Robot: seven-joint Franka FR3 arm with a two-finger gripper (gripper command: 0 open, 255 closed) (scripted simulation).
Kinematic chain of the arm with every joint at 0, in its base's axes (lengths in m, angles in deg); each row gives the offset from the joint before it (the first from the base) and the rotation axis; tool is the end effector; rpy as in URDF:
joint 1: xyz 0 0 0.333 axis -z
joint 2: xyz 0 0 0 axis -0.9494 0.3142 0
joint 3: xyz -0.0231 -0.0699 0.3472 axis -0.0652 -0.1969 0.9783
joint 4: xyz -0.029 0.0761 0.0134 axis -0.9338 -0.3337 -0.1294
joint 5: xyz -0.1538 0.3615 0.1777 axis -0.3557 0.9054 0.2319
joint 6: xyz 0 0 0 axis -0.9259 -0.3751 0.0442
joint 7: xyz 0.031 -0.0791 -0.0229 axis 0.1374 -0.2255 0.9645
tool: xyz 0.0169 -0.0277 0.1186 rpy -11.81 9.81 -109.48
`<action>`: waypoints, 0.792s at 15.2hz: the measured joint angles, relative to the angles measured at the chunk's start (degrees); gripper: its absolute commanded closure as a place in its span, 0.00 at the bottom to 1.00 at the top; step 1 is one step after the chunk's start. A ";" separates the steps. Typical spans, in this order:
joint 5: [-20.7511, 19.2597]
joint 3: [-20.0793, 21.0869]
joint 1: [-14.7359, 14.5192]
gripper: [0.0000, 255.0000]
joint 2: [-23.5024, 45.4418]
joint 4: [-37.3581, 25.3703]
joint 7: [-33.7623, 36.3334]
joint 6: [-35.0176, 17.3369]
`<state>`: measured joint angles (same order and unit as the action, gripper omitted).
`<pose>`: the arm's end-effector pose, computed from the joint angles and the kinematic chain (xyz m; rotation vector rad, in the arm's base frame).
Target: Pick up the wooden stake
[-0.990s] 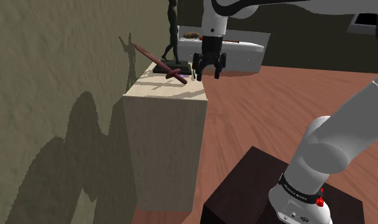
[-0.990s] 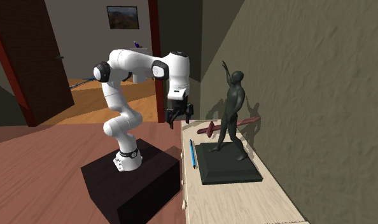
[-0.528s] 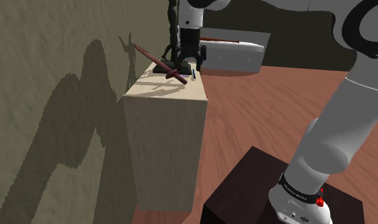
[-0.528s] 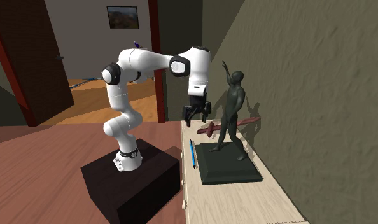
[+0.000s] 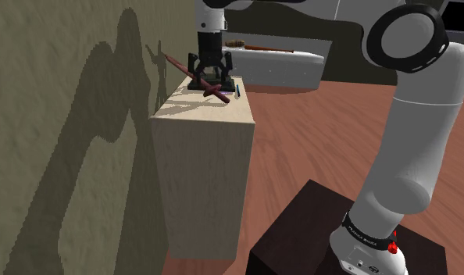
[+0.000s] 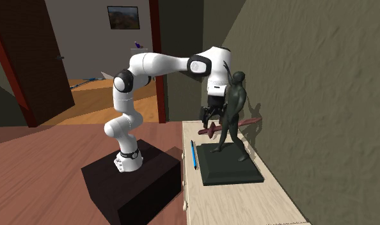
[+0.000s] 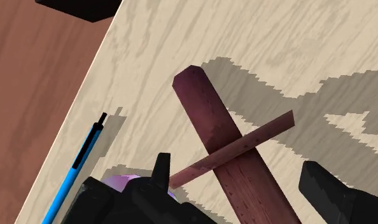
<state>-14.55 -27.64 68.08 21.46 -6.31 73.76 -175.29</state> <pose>0.6287 0.1418 0.6346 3.0443 -0.5174 -0.0198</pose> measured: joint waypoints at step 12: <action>0.08 -0.13 0.22 1.00 -1.13 5.23 0.22 -4.28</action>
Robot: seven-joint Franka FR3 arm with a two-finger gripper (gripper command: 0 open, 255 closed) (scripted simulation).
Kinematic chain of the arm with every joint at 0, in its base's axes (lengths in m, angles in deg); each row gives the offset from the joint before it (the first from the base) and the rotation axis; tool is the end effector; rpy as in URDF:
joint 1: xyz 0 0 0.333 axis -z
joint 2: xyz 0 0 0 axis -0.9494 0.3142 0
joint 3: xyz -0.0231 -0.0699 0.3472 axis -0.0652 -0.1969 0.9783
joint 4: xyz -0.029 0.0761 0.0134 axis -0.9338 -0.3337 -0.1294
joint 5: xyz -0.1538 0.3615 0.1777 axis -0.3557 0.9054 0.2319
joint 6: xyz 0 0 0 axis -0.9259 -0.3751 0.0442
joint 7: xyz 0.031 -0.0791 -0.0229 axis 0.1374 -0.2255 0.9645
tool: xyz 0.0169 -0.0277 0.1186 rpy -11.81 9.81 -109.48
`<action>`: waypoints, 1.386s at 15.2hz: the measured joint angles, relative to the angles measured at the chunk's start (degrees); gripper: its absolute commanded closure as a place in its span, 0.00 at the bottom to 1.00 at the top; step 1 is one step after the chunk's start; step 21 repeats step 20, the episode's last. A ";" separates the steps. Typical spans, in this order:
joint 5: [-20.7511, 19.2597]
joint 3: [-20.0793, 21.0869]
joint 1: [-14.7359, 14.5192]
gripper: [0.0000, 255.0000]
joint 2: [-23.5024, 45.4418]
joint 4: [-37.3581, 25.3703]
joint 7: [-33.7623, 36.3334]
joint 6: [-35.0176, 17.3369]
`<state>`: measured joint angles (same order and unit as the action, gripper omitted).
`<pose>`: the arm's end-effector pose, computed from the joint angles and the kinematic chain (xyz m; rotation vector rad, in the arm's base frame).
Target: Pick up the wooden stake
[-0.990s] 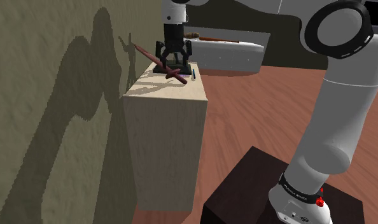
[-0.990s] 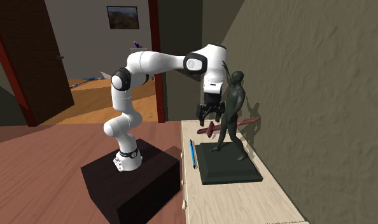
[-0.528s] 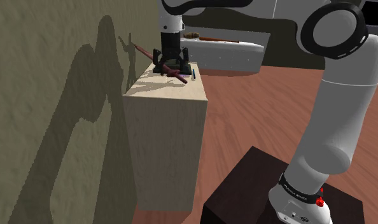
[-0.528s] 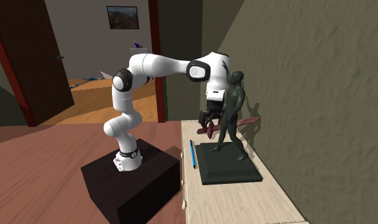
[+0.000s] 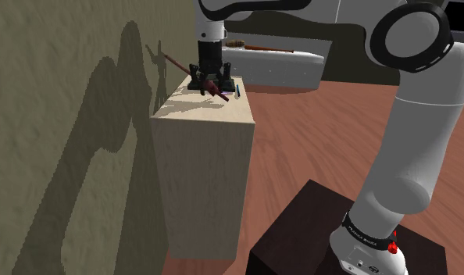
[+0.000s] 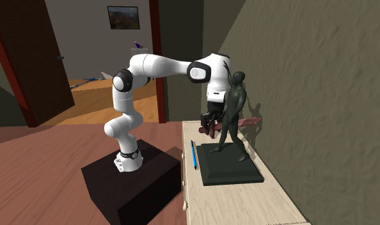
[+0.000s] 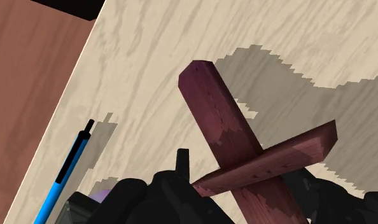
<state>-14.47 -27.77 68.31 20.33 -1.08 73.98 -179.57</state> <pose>0.6282 0.1406 0.6070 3.0421 -0.5236 -0.0143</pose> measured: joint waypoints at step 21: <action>-0.95 0.32 -0.98 1.00 5.00 -17.88 -0.22 13.28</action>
